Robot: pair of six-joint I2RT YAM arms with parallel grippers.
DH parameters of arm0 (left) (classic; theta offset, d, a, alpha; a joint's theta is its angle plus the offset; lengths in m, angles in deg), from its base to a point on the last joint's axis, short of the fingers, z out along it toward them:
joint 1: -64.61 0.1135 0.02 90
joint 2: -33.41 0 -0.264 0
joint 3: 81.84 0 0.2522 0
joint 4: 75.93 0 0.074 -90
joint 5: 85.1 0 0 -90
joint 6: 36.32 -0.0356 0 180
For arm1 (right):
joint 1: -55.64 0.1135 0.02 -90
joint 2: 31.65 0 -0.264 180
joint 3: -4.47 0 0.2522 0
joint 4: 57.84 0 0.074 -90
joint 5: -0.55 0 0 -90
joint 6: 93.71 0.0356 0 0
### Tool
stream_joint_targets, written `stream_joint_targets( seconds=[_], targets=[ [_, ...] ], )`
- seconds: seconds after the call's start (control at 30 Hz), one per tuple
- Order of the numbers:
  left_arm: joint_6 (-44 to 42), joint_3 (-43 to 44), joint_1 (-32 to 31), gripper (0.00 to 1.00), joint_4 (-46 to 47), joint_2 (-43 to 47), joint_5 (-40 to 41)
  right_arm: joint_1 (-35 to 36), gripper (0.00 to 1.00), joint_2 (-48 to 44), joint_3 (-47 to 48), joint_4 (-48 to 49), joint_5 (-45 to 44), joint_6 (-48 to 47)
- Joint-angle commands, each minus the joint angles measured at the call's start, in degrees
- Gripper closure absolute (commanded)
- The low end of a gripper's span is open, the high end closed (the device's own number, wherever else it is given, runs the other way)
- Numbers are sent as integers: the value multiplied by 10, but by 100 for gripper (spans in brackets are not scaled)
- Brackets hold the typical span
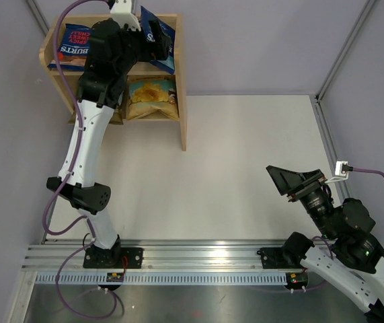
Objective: Place and organize the chips bags onto the shelf
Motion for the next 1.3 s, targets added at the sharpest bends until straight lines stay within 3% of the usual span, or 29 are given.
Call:
stream_joint_targets(
  seconds=[0.0, 0.2, 0.37, 0.53, 0.73, 0.9, 0.97, 1.0, 1.13, 1.27],
  targets=[
    [-2, -1, -2, 1, 42, 40, 4, 5, 25, 11, -3, 26, 8, 1],
    [27, 45, 0, 1, 44, 15, 13, 5, 25, 18, 4, 28, 16, -2],
    [64, 12, 11, 1, 78, 30, -2, 5, 25, 11, 12, 15, 6, -9],
    [102, 10, 30, 1, 72, 26, 41, 5, 25, 10, 14, 8, 9, -8],
    [60, 30, 39, 2, 41, 0, 71, 5, 25, 0, 14, 2, 3, -12],
    [30, 43, 46, 12, 16, -12, 53, 5, 25, 3, 12, 2, 4, -14],
    [20, 46, 47, 24, 9, -20, 41, 5, 25, 4, 7, 7, 5, -13],
    [13, 47, 46, 34, 3, -23, 40, 5, 25, 5, 5, 11, 6, -13],
    [-1, 45, 48, 49, -2, -28, 41, 5, 25, 7, 3, 12, 8, -13],
    [-8, 47, 51, 50, 6, -32, 22, 5, 24, -1, 1, 8, -1, -18]
  ],
)
